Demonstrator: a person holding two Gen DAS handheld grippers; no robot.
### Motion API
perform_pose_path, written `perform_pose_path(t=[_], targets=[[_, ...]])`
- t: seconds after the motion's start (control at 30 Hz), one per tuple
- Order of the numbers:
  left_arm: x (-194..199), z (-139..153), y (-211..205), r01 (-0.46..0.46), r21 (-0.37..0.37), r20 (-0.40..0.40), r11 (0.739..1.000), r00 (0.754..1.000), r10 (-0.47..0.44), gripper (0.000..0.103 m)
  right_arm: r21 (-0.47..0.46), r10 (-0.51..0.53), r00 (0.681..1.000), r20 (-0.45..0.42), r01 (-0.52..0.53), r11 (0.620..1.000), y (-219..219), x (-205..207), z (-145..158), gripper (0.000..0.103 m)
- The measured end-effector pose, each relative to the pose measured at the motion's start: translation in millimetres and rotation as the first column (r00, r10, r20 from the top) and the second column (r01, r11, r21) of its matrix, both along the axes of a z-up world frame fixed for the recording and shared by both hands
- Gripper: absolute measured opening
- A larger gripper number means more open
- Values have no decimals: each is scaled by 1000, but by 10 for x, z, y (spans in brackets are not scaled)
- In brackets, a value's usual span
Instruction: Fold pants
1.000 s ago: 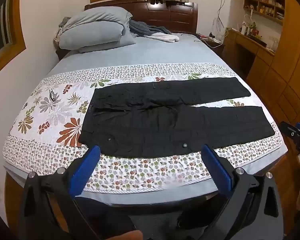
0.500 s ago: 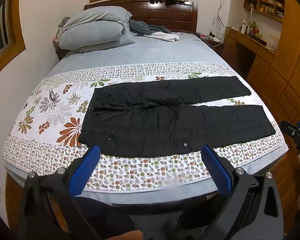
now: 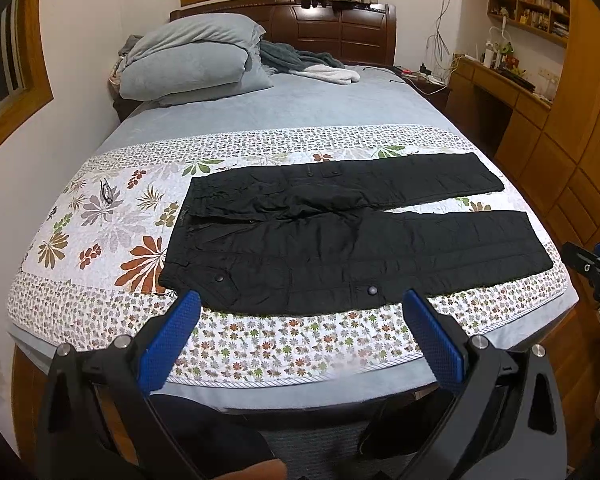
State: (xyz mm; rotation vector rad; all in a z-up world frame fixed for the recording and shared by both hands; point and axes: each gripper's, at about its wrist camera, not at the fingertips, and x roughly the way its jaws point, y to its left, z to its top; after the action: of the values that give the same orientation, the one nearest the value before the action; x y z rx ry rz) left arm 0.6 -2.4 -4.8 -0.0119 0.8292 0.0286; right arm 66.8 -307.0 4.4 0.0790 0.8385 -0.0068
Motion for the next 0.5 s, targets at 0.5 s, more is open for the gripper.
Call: perform_pose_path(t=[0.5], targets=[[9,7,22,-3,1,1,1000,1000,3,101,-1,0,1000,-1,0,1000,4,2,-3,100]])
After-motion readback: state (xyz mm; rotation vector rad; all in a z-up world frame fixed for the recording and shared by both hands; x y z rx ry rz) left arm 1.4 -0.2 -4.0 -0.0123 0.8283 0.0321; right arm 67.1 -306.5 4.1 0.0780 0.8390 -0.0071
